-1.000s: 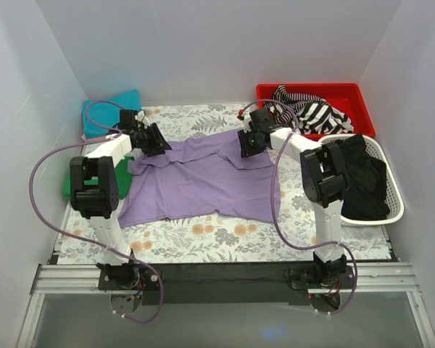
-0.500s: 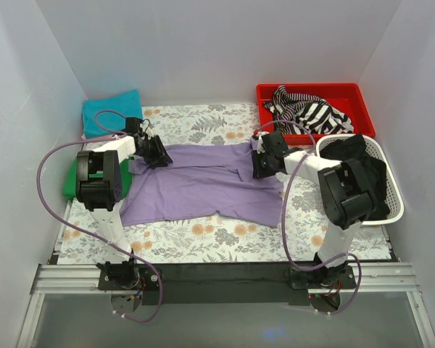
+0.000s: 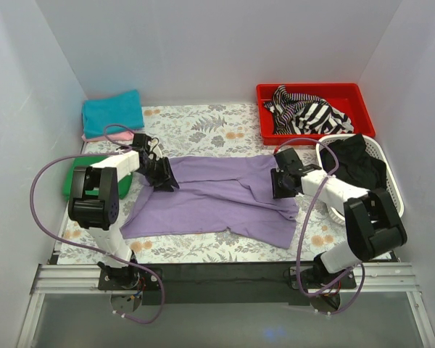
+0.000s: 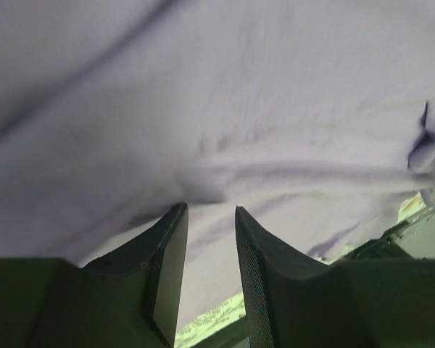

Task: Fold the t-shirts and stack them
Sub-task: Fold the tshirt

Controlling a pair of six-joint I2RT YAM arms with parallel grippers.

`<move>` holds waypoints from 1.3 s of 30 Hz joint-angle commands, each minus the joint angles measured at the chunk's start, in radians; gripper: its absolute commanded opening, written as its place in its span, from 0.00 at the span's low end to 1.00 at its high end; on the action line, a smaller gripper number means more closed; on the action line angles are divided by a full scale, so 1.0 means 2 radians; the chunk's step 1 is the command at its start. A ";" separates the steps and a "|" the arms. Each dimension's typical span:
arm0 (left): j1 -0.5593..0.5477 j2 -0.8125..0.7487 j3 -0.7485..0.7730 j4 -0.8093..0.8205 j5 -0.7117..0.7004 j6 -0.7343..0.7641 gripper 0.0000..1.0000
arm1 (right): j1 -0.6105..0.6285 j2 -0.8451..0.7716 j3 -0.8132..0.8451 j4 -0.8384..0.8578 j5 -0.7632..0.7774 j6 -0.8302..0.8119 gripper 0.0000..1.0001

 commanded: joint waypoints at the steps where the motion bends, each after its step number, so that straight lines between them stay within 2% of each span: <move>1: -0.008 -0.047 -0.013 -0.016 0.010 0.000 0.32 | -0.002 -0.048 -0.006 -0.047 0.055 0.036 0.39; 3: -0.011 -0.052 -0.012 -0.018 0.012 -0.005 0.32 | -0.003 -0.057 -0.003 -0.047 0.092 0.040 0.39; 5: -0.013 -0.064 0.006 -0.023 0.016 -0.003 0.32 | -0.004 -0.060 0.017 -0.043 0.096 0.030 0.39; 8: -0.014 -0.076 0.029 -0.014 -0.019 0.001 0.34 | -0.004 -0.050 0.055 -0.026 0.066 0.005 0.39; 13: -0.013 -0.045 0.105 -0.016 -0.089 0.002 0.36 | -0.004 0.009 0.114 -0.007 0.005 -0.027 0.40; 17: -0.013 -0.013 0.139 -0.014 -0.083 0.003 0.36 | -0.004 0.062 0.142 0.014 -0.022 -0.038 0.40; 21: -0.013 0.004 0.148 -0.005 -0.068 0.002 0.36 | -0.004 0.109 0.160 0.032 -0.017 -0.037 0.39; 28: -0.014 0.003 0.126 0.003 -0.062 0.005 0.36 | -0.015 0.158 0.151 0.042 0.004 -0.023 0.39; 39: -0.013 0.010 0.131 -0.003 -0.105 0.011 0.36 | -0.064 0.116 0.079 0.020 0.063 -0.021 0.39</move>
